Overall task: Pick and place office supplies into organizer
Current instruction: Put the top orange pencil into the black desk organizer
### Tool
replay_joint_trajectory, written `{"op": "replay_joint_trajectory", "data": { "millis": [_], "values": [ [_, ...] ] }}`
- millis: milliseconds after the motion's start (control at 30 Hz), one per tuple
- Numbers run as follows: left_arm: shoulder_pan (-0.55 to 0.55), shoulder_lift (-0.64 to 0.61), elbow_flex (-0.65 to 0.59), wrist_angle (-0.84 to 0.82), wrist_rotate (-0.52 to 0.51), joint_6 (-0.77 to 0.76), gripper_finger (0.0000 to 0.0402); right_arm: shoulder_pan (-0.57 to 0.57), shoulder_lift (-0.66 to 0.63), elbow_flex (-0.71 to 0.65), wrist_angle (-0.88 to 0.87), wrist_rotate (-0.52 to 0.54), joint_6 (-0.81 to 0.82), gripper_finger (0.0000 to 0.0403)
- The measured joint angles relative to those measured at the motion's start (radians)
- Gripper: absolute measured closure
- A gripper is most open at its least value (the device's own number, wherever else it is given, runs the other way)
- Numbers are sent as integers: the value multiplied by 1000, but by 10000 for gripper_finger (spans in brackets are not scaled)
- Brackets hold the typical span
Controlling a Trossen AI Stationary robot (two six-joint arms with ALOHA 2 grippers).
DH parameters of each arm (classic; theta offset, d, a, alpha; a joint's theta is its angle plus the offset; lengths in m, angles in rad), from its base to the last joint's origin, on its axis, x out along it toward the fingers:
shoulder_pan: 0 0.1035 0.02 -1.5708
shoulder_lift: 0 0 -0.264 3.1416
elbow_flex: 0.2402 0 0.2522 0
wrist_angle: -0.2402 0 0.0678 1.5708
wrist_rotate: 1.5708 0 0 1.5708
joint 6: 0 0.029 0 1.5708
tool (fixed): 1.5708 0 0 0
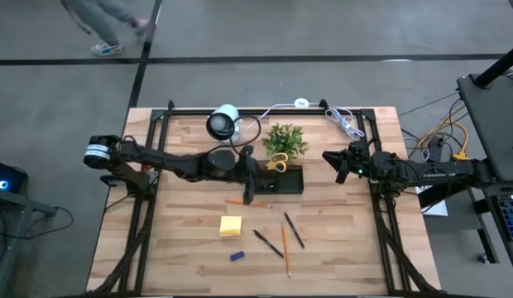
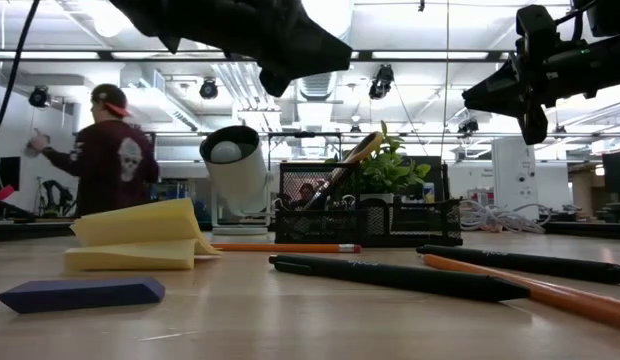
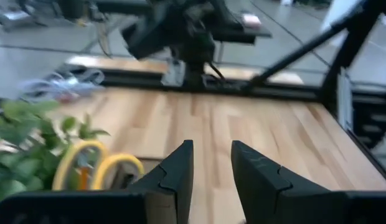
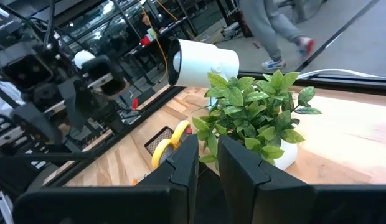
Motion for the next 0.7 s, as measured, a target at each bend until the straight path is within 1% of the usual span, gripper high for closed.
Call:
{"op": "replay_joint_trajectory", "data": {
  "millis": [100,433,700],
  "values": [
    [-21,-7,0,-73,15,-1,308,0,0,0,0,0,0,351],
    [-85,-10,1,-362,19,0,308,0,-1,0,-23,0,0,351],
    [-87,17,-8,-569,19,10,308,0,-1,0,-23,0,0,351]
  ]
}}
